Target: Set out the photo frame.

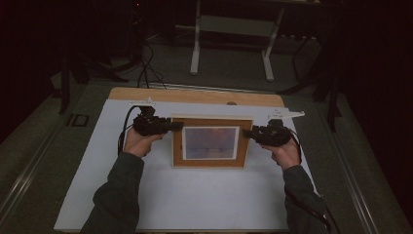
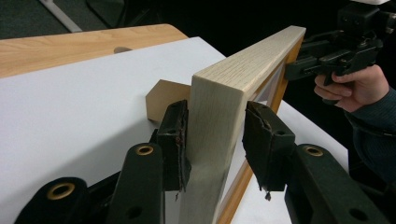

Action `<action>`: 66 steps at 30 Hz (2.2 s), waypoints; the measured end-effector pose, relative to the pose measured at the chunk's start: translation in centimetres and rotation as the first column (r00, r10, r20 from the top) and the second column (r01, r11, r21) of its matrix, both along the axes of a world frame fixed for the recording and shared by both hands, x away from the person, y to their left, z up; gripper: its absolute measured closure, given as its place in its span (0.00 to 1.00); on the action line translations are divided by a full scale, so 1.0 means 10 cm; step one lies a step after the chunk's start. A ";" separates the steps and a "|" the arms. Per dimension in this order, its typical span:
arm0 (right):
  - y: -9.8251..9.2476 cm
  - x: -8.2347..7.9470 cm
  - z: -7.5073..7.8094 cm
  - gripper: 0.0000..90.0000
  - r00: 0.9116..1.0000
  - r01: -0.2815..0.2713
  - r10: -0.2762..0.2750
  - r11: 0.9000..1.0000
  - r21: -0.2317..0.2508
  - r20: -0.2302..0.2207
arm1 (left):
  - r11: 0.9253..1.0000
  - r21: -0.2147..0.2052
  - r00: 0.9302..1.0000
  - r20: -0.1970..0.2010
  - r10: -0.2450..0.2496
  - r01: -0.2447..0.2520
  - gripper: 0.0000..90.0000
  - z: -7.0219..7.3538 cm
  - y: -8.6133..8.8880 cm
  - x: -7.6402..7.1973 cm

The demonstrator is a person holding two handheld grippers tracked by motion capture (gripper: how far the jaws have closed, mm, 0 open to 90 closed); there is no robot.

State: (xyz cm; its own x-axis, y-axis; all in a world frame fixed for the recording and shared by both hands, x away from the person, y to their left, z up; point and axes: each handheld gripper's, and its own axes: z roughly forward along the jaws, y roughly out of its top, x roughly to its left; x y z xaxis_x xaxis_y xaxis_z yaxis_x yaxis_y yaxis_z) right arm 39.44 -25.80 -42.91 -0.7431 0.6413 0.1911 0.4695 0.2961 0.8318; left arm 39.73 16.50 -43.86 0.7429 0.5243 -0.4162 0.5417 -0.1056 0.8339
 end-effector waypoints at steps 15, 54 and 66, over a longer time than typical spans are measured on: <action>0.00 0.01 0.00 0.71 1.000 -0.004 0.004 1.000 -0.004 -0.007 | 1.000 -0.005 1.000 -0.026 0.006 -0.006 0.69 -0.02 0.01 -0.02; -0.23 -0.11 0.04 0.76 1.000 0.024 -0.024 0.998 -0.054 0.005 | 0.995 0.076 0.997 0.032 0.067 -0.069 0.60 0.15 0.30 -0.23; -0.26 -0.13 -0.08 0.89 0.998 0.064 -0.065 0.991 -0.120 -0.003 | 0.949 0.251 0.981 0.056 0.184 -0.192 0.59 0.10 0.36 -0.38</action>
